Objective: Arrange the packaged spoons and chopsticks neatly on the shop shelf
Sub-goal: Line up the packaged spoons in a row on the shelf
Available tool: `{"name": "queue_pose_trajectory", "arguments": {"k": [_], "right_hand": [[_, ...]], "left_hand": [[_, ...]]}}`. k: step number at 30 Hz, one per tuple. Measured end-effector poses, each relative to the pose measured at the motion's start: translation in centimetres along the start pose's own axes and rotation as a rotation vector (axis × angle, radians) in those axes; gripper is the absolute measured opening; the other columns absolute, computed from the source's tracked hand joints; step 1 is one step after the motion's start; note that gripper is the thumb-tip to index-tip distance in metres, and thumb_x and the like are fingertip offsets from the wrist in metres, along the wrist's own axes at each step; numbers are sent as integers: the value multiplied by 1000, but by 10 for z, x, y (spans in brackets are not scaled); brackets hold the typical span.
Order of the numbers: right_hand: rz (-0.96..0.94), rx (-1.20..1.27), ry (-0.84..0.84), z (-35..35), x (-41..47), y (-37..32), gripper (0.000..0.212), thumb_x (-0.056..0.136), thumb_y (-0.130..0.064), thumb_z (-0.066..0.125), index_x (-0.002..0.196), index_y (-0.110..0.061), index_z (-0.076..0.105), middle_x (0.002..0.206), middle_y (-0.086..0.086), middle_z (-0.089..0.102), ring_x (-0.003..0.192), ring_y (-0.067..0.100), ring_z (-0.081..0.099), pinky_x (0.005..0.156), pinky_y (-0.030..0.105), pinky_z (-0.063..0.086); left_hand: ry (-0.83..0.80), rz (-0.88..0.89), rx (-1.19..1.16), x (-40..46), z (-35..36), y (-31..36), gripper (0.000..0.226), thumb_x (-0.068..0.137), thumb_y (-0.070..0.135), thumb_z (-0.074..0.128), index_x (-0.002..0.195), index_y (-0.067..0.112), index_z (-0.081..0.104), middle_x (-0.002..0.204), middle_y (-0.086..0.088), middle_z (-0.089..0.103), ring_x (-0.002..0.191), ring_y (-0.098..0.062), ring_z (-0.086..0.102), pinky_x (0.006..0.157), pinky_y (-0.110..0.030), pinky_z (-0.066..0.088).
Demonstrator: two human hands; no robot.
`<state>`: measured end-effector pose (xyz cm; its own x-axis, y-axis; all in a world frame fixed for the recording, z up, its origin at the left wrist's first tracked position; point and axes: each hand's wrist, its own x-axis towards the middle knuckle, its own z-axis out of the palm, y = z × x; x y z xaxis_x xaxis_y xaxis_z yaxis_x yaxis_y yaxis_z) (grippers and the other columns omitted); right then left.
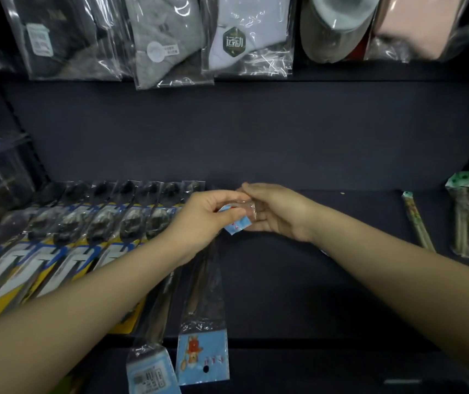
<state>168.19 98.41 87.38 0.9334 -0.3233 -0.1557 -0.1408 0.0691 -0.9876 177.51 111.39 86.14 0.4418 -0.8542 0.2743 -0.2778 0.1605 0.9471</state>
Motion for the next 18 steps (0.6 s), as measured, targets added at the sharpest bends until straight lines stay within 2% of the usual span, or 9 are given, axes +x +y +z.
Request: {"name": "queue_pose_trajectory", "arguments": {"k": [3,6,8,10,14,16,18], "right_hand": [[-145,-145,47,7,-8,-1,32,93,-44,44,96,-22,67,88,-6,72,86,10,68,71,24,56],[-421,-492,274,11,-10,-2,22,90,-39,52,101,-27,66,93,-14,60,96,4,57,79,22,50],[-557,-640,383,11,-11,-4,29,86,-32,60,113,-22,63,107,-8,52,102,4,51,85,14,45],[-678,-811,468,11,-10,-4,32,83,-25,66,113,-15,63,107,-1,56,94,6,52,80,7,41],[-829,-1020,604,14,-10,-5,12,83,-16,66,90,-6,64,89,3,61,82,21,53,71,32,45],[-926,-1127,602,15,-13,-6,10,83,-13,65,84,-3,66,87,9,62,79,26,55,70,40,48],[-1036,-1256,611,15,-18,-6,10,84,-12,63,81,-3,66,82,11,63,71,29,57,64,41,49]], "left_hand": [[-7,58,21,2,2,4,27,87,-2,53,92,20,67,79,17,72,77,7,64,68,-6,45],[2,91,28,7,3,9,25,88,-2,51,101,15,65,84,12,70,71,8,62,65,-3,44],[-20,105,20,9,3,11,25,89,0,51,109,12,62,96,7,68,85,4,63,77,-9,47],[-20,111,17,10,1,13,25,89,-1,51,107,12,61,96,5,67,88,0,63,81,-14,49],[10,17,29,15,-1,11,17,89,4,54,103,12,54,87,1,64,76,-2,65,77,-22,54],[68,-137,83,18,-3,9,28,87,14,60,111,9,46,82,-3,67,69,-8,67,69,-23,56],[134,-290,160,18,-8,7,32,88,24,59,111,8,44,71,-4,68,60,-13,64,57,-22,51]]}}
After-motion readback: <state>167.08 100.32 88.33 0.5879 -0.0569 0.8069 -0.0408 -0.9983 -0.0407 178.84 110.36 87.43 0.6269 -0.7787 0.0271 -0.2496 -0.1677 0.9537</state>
